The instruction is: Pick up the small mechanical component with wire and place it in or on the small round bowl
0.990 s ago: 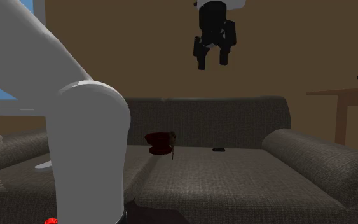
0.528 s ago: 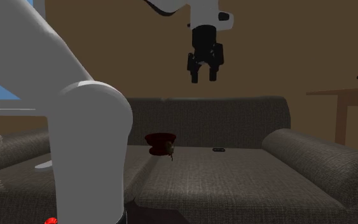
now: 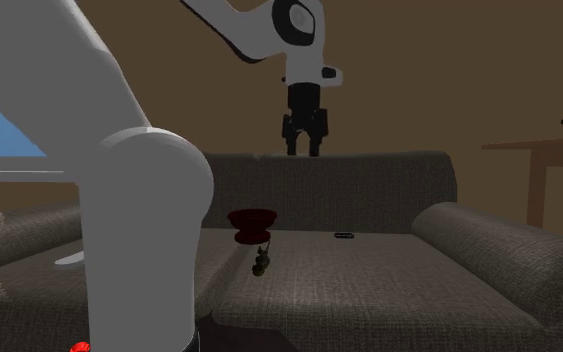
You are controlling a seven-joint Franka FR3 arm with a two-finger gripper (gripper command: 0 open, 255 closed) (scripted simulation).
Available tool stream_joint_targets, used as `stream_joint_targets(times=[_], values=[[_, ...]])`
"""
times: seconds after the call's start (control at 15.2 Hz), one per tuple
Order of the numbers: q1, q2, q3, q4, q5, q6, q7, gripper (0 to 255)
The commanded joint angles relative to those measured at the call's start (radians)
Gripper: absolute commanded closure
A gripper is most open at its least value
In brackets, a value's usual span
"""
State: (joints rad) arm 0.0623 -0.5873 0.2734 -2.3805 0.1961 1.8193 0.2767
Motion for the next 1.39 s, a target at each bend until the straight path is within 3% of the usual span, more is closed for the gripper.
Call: stream_joint_targets(times=[0.0, 0.59, 1.12, 1.32], values=[[0.011, 0.043, 0.038, 0.005, 0.016, 0.042, 0.036, 0], [0.039, 0.294, 0.207, 0.074, 0.02, 0.238, 0.206, 0], [0.064, 0.588, 0.329, 0.215, -0.113, 0.377, 0.412, 0], [0.072, 0.622, 0.332, 0.213, -0.135, 0.409, 0.432, 0]])
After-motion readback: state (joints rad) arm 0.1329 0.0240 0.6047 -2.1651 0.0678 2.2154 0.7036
